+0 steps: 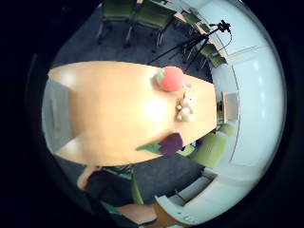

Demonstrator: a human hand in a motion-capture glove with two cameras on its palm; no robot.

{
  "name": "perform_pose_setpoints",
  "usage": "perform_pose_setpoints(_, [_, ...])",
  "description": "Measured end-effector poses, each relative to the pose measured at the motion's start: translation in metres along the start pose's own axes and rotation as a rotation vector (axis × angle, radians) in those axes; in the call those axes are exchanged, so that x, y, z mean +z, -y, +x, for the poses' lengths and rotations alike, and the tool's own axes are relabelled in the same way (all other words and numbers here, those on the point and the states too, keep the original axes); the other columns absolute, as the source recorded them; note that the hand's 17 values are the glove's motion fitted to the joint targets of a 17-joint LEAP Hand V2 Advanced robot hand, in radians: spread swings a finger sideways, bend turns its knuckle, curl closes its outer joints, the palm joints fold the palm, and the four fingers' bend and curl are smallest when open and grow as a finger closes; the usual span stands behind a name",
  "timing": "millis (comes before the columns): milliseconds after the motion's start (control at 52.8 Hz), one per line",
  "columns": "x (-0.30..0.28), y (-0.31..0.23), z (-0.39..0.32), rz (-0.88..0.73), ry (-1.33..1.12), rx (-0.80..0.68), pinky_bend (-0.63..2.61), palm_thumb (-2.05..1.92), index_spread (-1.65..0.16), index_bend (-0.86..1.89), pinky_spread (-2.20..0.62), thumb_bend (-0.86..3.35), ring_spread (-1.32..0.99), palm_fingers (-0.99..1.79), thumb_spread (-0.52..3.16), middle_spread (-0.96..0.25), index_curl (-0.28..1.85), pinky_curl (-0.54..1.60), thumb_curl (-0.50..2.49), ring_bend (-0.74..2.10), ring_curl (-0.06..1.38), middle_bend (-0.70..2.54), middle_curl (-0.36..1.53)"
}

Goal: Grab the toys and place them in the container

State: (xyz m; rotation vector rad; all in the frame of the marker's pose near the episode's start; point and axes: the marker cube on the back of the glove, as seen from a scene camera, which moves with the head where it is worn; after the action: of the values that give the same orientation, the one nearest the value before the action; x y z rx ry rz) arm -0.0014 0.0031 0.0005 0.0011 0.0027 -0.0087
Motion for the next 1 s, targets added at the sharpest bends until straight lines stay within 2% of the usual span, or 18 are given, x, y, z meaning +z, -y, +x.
perform_pose_setpoints(133, [0.002,-0.007,0.002,-0.003,-0.014,-0.013,0.43,-0.11,-0.22,0.22,-0.05,-0.07,-0.21,0.21,0.78,-0.12,0.11,0.15,0.01,0.20,0.06,0.19,0.08])
perform_pose_setpoints(303, [0.001,-0.015,0.017,0.000,-0.016,-0.005,0.44,-0.12,-0.29,0.21,-0.06,-0.08,-0.28,0.18,1.01,-0.16,0.18,0.20,0.03,0.20,0.09,0.20,0.14])
perform_pose_setpoints(511, [-0.009,-0.044,0.054,0.008,-0.015,-0.019,0.44,-0.15,-0.32,0.20,-0.07,-0.10,-0.32,0.17,1.07,-0.17,0.24,0.23,0.04,0.20,0.13,0.20,0.20])
perform_pose_setpoints(739, [-0.012,-0.105,0.138,0.071,-0.027,0.021,0.40,-0.16,-0.34,0.22,-0.04,-0.11,-0.33,0.14,1.02,-0.18,0.31,0.25,0.06,0.19,0.15,0.20,0.25])
perform_pose_setpoints(1004, [0.070,-0.154,0.222,0.005,0.001,0.080,0.41,-0.16,-0.36,0.34,-0.03,-0.11,-0.30,0.09,0.98,-0.19,0.38,0.28,0.07,0.16,0.14,0.19,0.29])
